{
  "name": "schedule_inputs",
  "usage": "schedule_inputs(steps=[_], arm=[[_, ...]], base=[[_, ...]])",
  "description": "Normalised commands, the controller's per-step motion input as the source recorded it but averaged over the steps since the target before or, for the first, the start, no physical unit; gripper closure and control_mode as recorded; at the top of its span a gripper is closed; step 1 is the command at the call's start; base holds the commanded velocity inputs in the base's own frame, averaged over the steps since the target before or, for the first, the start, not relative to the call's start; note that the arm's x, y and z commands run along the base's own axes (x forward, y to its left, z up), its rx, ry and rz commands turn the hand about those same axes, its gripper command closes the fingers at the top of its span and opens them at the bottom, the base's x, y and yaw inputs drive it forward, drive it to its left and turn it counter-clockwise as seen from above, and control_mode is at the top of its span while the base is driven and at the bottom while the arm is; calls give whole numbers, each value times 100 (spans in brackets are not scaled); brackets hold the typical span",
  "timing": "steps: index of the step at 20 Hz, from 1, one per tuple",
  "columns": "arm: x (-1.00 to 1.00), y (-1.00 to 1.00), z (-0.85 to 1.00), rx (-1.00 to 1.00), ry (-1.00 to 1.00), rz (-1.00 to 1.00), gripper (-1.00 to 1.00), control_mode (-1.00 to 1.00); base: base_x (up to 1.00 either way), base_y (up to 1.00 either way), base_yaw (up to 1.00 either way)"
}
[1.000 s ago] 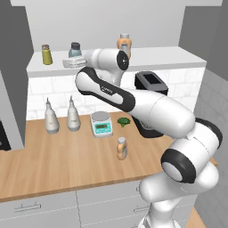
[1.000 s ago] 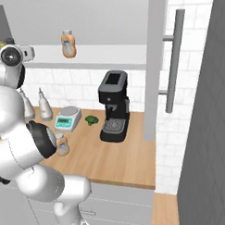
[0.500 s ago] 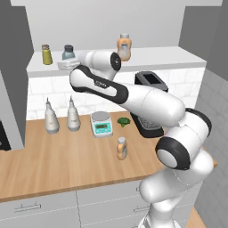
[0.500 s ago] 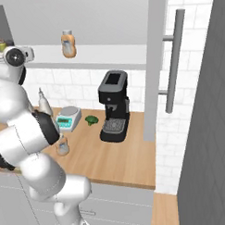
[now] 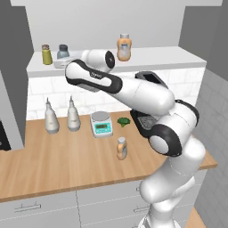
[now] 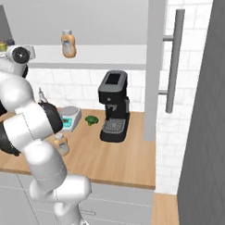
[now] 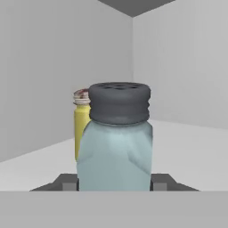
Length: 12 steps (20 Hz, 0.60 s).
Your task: Put the shaker and condiment bottle from the counter next to their counterparts in the cabinet.
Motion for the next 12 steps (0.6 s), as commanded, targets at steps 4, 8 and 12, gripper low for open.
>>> schedule_inputs(steps=[4,8,12], arm=[[25,23,-15,-2,0,3,100,-100],[23,29,-17,-4,0,1,100,-100],[23,28,-16,-4,0,1,100,-100]], base=[[0,0,0],[0,0,0],[0,0,0]])
